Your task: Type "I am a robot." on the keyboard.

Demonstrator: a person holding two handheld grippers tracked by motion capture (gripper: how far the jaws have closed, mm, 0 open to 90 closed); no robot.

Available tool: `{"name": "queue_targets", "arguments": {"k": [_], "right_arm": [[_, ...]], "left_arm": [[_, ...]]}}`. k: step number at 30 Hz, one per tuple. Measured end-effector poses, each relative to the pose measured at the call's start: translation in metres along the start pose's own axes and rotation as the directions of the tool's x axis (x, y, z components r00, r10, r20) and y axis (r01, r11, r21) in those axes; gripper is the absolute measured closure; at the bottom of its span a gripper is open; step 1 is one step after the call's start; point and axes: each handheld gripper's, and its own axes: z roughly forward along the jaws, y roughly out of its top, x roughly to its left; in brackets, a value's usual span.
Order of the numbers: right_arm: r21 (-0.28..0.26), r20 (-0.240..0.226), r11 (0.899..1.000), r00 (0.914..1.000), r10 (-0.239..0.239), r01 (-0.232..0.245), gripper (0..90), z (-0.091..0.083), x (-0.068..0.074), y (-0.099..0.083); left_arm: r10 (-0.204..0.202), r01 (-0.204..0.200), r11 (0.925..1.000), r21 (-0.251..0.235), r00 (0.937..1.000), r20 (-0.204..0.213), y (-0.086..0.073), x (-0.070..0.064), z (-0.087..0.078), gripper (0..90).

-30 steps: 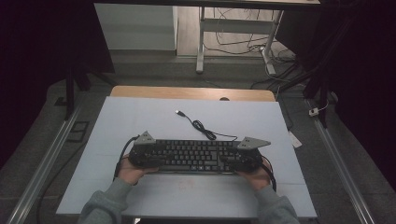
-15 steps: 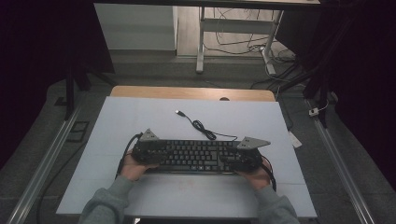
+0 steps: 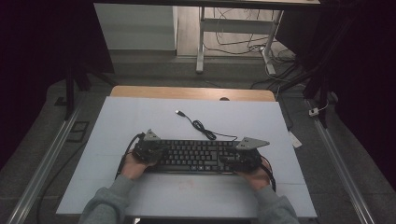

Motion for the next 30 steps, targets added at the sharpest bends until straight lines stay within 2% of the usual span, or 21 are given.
{"name": "queue_targets", "arguments": {"k": [6,20,24,30], "right_arm": [[0.003,0.0,1.0,1.0,-0.002,0.002,49.2,0.001,0.0,0.0],[0.002,0.003,1.0,1.0,-0.004,0.004,49.1,0.0,0.0,0.0],[0.002,0.003,1.0,1.0,-0.004,0.004,49.0,0.0,0.0,0.0],[0.003,0.003,1.0,1.0,-0.003,0.003,49.0,0.001,0.0,0.0]], "left_arm": [[0.011,-0.011,0.9996,0.027,0.9999,-0.008,0.0,0.0,0.004,88.8],[0.028,-0.026,0.9982,0.054,0.9989,-0.037,-0.001,-0.001,0.01,88.9],[0.024,-0.022,0.9988,0.043,0.9986,-0.046,-0.001,-0.001,0.009,88.9],[-0.004,0.003,0.9993,-0.038,0.9999,-0.014,0.0,0.001,-0.008,88.8]]}}
